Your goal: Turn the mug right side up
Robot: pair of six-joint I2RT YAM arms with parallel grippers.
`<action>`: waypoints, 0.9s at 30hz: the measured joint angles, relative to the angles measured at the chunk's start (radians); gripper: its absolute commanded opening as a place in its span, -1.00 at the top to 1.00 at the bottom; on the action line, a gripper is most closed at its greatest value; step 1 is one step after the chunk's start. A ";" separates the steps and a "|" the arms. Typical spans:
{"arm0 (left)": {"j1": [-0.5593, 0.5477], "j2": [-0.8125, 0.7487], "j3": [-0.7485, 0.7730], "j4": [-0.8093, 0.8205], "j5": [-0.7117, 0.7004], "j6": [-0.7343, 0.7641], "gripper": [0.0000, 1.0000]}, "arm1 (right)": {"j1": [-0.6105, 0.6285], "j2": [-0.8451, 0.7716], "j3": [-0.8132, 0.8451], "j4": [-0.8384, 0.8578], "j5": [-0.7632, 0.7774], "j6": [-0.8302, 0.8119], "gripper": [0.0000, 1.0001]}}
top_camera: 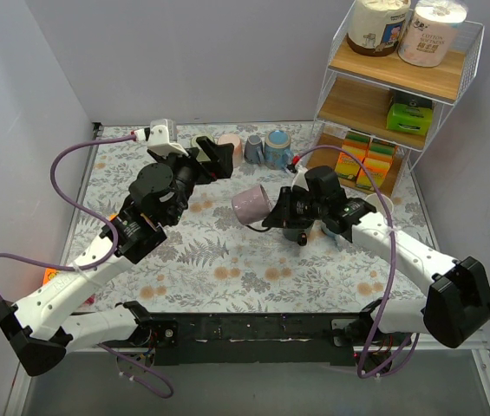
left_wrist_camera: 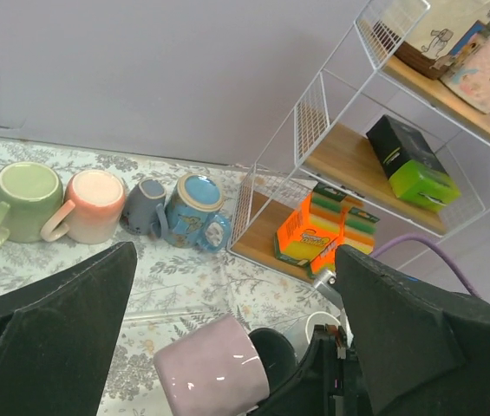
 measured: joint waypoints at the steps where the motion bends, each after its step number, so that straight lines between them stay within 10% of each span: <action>1: 0.000 0.003 0.000 -0.005 -0.003 0.000 -0.96 | 0.005 0.002 -0.008 -0.018 0.020 -0.016 0.97; 27: 0.000 0.093 0.103 -0.232 -0.159 -0.093 -0.96 | 0.382 0.256 0.160 -0.366 0.853 -0.164 0.97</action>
